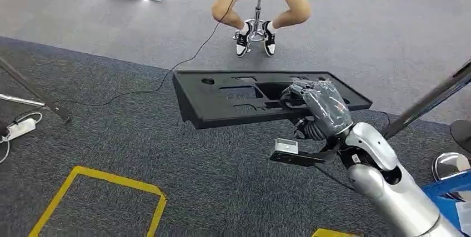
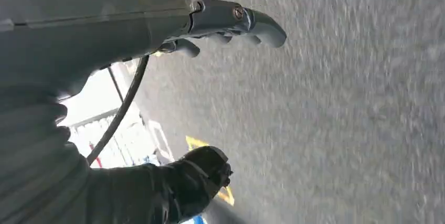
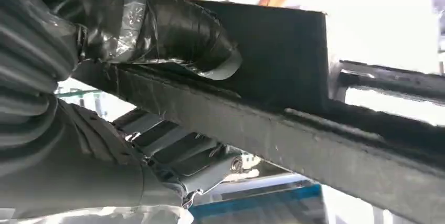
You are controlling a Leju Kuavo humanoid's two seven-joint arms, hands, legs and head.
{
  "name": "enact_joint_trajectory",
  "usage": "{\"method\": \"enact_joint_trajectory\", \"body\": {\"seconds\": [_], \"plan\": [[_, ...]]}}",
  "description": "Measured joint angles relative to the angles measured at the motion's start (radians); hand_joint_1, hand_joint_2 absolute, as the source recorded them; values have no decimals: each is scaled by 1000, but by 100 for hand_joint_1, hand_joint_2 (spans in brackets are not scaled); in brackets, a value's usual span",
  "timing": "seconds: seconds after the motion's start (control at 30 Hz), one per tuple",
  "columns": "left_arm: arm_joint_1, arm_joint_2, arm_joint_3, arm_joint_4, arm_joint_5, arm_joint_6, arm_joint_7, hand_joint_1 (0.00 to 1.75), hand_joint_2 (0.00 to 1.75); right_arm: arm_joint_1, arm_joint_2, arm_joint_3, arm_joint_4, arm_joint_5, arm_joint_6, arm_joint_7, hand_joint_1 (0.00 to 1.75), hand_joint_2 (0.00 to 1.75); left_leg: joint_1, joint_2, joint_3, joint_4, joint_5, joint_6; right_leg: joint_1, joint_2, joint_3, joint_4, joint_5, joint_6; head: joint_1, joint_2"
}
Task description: Take the parts from the cabinet and place them on the table.
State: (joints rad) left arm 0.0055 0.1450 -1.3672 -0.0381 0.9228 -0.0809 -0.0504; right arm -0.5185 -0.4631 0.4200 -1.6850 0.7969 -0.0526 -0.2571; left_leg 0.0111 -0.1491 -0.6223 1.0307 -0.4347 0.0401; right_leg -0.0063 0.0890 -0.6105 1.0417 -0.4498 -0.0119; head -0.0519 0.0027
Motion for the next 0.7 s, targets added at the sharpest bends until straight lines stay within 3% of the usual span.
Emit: {"method": "enact_joint_trajectory", "body": {"seconds": [0.07,0.1,0.13,0.17,0.2,0.23,0.27,0.3,0.37,0.4,0.43,0.5,0.57,0.6,0.63,0.67,0.7], "plan": [[4,-1,0,0,0,0,0,0,175,-4,1,0,0,0,0,-1,175,175,-1,-31,-2,-10,6,-14,-2,-31,12,-22,-2,-3,0,0],[5,0,0,-1,0,0,0,0,175,-5,2,0,0,0,0,0,175,175,-4,4,-1,0,-3,-14,-13,-52,27,-39,5,-2,1,0],[4,0,0,-2,0,-2,0,0,175,-4,2,1,0,0,0,-1,175,175,-12,70,-15,35,-26,-20,-11,-65,40,-53,5,-6,-3,0],[2,0,0,-2,0,-1,0,0,175,-7,2,1,0,0,0,-1,175,175,-11,109,-48,99,-59,-26,-8,-83,46,-55,5,-8,-3,0],[1,0,0,-2,0,1,0,0,175,-8,2,1,0,0,0,-1,175,175,-6,128,-89,176,-91,-30,-7,-100,49,-55,2,-8,-3,0],[0,0,0,-2,0,0,0,0,175,-7,2,2,0,0,0,-1,175,175,-3,135,-127,242,-113,-34,-7,-117,49,-54,-1,-7,-3,0],[0,0,0,-2,0,0,0,0,175,-7,2,2,0,0,1,-1,175,175,2,139,-151,279,-116,-38,-8,-133,49,-53,-4,-6,-3,0],[1,0,0,-2,0,0,0,0,175,-6,2,2,0,0,1,-1,175,175,8,143,-146,264,-93,-44,-9,-148,51,-51,-7,-3,-3,0],[5,1,0,-2,0,0,0,0,175,-7,3,2,0,0,1,-1,175,175,16,158,-75,123,-11,-52,-13,-171,55,-46,-16,6,-3,0],[5,0,0,-2,0,0,2,0,175,-7,5,2,0,0,1,-1,175,175,18,184,-24,26,30,-55,-15,-181,60,-42,-22,13,-3,0],[2,-2,0,-5,2,-2,6,0,175,-8,5,2,0,0,1,-1,175,175,5,226,-14,1,7,-51,-9,-190,60,-40,-26,21,-4,0],[4,0,0,-6,13,-13,13,0,175,-15,5,3,0,-4,2,-1,175,175,3,197,-17,0,11,-27,-1,-208,63,-35,-33,32,-1,0],[5,0,3,-6,25,-32,21,0,175,-20,5,3,1,-6,6,0,175,175,-1,174,-16,1,7,-13,-7,-230,73,-37,-39,43,-1,0],[6,2,4,-6,29,-37,22,0,175,-25,4,3,1,-8,8,0,175,175,4,162,-7,-5,10,-4,-16,-212,73,-30,-52,51,-1,0],[5,2,4,-6,31,-39,23,0,175,-27,4,3,2,-11,9,0,175,175,3,152,-6,-5,10,0,-18,-154,62,3,-75,49,-1,0],[4,2,5,-6,31,-40,23,0,175,-30,3,3,2,-16,9,-1,175,175,1,145,-6,-5,10,8,-17,-118,28,71,-113,46,0,0],[2,2,5,-6,31,-40,23,0,175,-30,2,3,2,-17,10,0,175,175,-1,132,-6,-5,9,10,-13,-100,-19,161,-153,43,-1,0]]}}
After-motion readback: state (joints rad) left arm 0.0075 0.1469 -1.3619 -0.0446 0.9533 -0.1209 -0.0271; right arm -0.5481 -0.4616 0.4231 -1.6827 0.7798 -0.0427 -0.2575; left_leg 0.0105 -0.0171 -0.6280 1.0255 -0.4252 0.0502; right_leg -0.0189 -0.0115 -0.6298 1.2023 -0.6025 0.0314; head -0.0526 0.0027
